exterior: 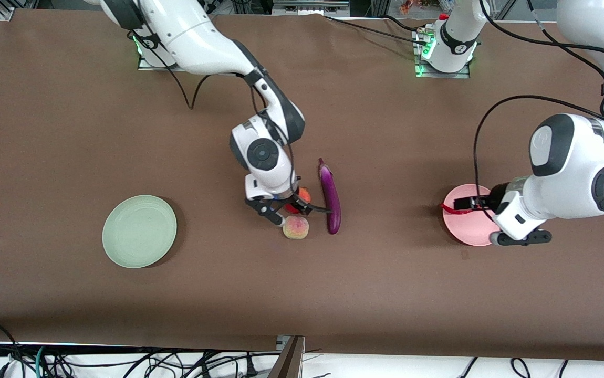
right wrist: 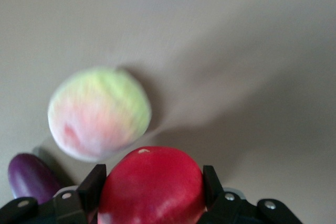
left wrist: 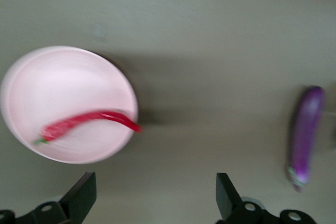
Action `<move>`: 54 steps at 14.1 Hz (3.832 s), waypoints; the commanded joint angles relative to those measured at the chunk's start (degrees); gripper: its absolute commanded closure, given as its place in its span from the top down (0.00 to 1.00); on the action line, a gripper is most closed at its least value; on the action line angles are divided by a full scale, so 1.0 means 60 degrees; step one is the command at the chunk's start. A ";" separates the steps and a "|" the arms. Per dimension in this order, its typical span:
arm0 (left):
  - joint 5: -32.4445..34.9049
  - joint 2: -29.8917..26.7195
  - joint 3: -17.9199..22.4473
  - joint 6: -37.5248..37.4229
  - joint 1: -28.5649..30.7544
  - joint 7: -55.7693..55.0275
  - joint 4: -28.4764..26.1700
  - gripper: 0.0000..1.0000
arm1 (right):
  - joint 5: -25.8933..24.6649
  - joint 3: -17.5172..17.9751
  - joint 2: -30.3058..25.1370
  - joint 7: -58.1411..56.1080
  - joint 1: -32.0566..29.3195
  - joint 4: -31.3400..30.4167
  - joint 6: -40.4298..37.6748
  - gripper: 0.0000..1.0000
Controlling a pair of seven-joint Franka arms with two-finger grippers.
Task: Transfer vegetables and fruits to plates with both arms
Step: 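Place the apple on the green plate while the left gripper reaches the eggplant, then carry the eggplant to the pink plate while the right gripper grasps the peach, then release the eggplant on the pink plate while the right gripper carries the peach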
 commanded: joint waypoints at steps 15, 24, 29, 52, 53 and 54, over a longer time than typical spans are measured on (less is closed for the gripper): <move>-0.0595 0.1974 -0.0517 0.8164 -0.4164 -0.5094 -0.2733 0.78 | 0.0218 -0.1838 -0.0560 -1.0508 -0.4057 -0.0581 -0.1582 0.85; -0.0257 0.1188 0.0144 0.6343 -0.3951 -0.5463 -0.2558 0.00 | 0.0408 -0.1736 -0.0779 -0.7264 -0.2830 0.0032 -0.1962 0.98; -0.0257 -0.0558 0.0144 0.2866 -0.1608 -0.2510 -0.2543 0.00 | 0.0848 -0.0216 -0.0327 -0.3324 -0.2271 0.0663 -0.0532 0.98; 0.1691 -0.0162 0.0437 0.2383 0.1063 -0.0922 -0.1376 1.00 | -0.0309 -0.0329 0.1962 0.0773 0.0206 0.1792 0.2175 0.00; 0.1691 -0.0294 0.0408 0.1916 0.1063 -0.0907 -0.0907 1.00 | -0.0266 -0.0329 0.1685 0.0250 -0.0012 0.1792 0.1430 0.00; 0.1633 -0.0571 0.0379 0.1360 0.1063 -0.0921 -0.0525 1.00 | -0.0178 -0.0329 0.1334 -0.0452 -0.0319 0.1792 0.0828 0.00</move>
